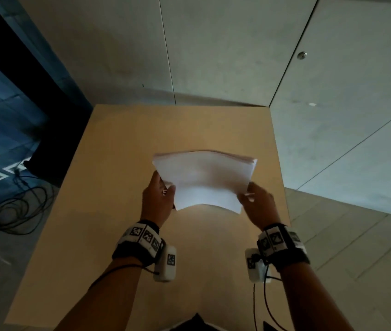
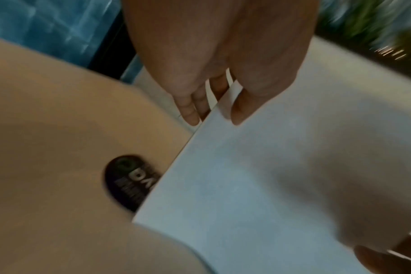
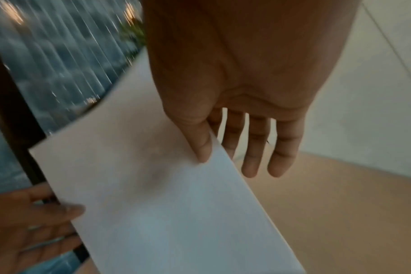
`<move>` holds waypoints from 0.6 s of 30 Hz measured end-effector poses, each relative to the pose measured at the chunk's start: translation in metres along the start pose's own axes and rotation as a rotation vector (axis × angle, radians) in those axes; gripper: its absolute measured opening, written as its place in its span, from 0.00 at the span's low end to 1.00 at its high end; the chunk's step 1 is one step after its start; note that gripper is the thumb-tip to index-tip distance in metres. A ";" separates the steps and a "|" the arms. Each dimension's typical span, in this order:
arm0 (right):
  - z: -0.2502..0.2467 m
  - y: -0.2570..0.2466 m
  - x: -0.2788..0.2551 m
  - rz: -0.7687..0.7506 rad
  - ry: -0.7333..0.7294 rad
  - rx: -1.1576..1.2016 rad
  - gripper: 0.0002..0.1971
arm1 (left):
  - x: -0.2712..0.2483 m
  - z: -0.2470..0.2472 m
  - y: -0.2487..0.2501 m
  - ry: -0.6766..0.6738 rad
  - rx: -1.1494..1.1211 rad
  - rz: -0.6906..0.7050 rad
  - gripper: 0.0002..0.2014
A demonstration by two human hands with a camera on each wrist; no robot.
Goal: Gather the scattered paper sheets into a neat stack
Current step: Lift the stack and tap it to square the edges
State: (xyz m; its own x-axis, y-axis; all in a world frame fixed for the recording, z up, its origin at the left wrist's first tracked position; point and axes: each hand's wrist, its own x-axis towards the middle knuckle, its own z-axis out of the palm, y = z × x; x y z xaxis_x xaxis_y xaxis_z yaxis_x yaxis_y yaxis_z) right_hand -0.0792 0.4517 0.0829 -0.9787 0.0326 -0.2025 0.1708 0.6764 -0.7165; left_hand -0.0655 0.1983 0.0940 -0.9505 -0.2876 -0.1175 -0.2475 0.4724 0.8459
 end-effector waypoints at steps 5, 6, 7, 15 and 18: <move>0.010 0.012 0.000 0.041 0.010 0.019 0.11 | 0.007 0.001 0.005 0.010 0.070 0.118 0.07; 0.010 0.015 0.001 0.057 -0.015 0.031 0.10 | 0.010 -0.001 0.011 0.008 0.089 0.151 0.07; 0.007 0.020 0.003 0.095 -0.050 0.068 0.10 | 0.012 -0.004 0.018 0.002 0.129 0.192 0.06; -0.087 0.009 -0.017 -0.075 0.165 0.295 0.43 | 0.003 -0.015 0.096 -0.156 0.556 0.592 0.16; -0.081 -0.017 -0.026 -0.281 0.021 0.288 0.43 | -0.015 -0.002 0.116 -0.260 0.760 0.641 0.21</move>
State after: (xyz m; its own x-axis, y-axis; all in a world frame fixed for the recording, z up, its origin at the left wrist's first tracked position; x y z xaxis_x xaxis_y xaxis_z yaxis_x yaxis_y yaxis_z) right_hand -0.0657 0.4994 0.1541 -0.9935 -0.1072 0.0390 -0.0814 0.4272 -0.9005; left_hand -0.0796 0.2561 0.1952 -0.9348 0.3510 0.0553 0.3534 0.9023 0.2470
